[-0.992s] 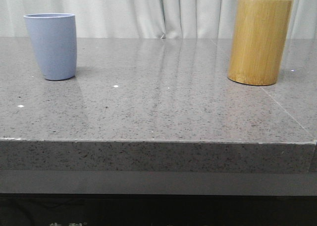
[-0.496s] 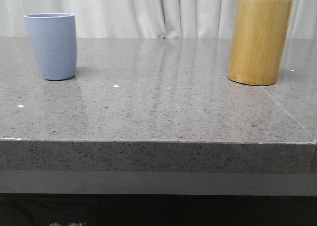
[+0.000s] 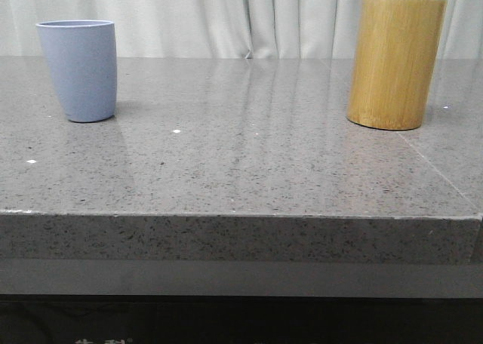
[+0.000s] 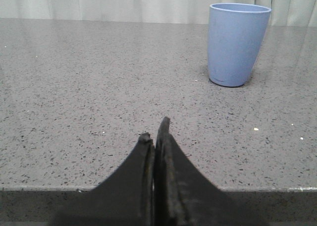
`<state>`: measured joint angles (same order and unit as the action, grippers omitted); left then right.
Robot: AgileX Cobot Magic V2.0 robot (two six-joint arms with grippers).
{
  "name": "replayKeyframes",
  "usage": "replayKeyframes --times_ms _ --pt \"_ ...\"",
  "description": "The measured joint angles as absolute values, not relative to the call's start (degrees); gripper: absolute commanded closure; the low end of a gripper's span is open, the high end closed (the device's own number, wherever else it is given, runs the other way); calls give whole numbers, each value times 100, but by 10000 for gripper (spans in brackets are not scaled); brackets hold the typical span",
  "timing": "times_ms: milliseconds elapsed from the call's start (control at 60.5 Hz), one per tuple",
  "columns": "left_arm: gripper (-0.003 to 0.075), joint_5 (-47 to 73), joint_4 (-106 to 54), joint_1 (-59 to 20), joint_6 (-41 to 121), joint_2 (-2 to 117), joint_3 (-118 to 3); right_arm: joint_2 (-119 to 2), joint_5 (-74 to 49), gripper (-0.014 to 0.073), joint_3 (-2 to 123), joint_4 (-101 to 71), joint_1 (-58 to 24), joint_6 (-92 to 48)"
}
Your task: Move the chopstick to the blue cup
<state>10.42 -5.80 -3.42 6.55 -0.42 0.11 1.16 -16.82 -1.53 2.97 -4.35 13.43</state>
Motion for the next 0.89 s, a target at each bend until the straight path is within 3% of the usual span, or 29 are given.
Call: replayKeyframes --times_ms 678,893 --pt "738 1030 -580 -342 655 -42 11 116 -1168 660 -153 295 -435 1343" --pt "738 348 -583 -342 655 -42 11 116 -758 660 -128 250 -435 1343"
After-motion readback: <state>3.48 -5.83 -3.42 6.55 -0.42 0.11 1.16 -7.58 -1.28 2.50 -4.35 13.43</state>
